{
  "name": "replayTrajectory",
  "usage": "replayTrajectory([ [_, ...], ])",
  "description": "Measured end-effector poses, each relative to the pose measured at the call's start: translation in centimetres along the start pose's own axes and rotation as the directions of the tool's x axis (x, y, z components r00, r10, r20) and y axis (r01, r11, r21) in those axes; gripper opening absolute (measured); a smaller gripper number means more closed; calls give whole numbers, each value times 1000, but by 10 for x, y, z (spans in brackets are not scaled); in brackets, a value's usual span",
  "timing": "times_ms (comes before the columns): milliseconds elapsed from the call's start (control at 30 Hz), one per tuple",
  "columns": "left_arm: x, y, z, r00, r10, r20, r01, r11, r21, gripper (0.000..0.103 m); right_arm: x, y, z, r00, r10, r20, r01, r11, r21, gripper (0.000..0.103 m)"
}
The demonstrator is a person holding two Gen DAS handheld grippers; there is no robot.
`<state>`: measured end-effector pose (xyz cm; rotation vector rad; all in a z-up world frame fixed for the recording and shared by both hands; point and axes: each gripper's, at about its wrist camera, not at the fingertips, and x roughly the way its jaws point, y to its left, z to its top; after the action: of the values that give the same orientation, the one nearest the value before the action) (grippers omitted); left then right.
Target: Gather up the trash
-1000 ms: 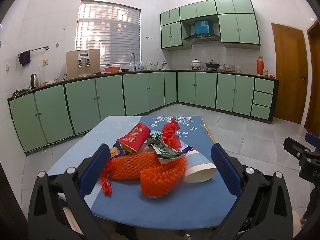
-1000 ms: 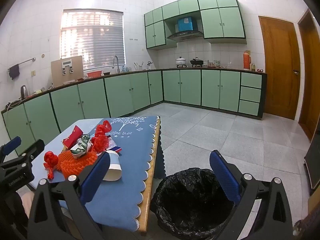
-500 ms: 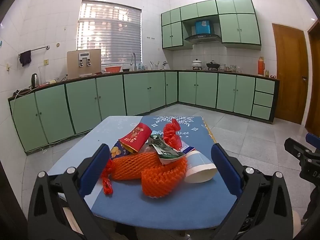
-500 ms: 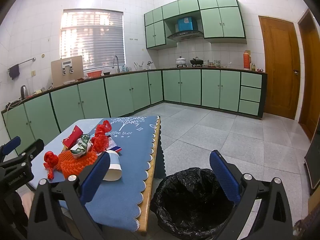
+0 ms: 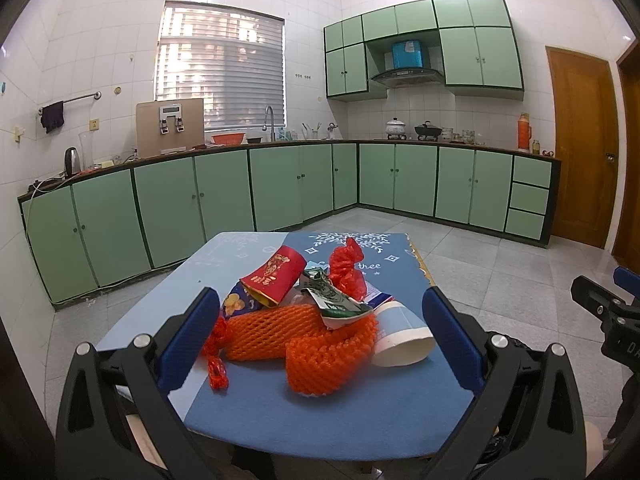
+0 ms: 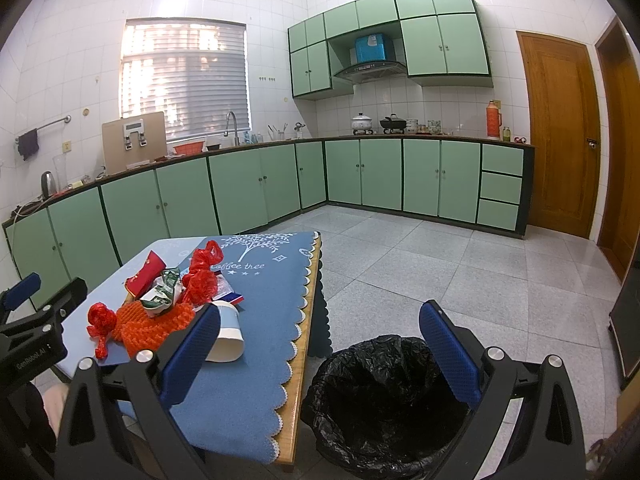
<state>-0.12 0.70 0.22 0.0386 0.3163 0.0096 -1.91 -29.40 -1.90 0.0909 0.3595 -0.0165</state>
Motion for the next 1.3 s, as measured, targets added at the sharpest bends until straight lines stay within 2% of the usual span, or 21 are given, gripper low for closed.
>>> replayTrajectory([
  [1300,-1,3,2,1000,8,2,-8,1000,2,98,-6,-2,2,1000,1,11,-1,1000,1,97],
])
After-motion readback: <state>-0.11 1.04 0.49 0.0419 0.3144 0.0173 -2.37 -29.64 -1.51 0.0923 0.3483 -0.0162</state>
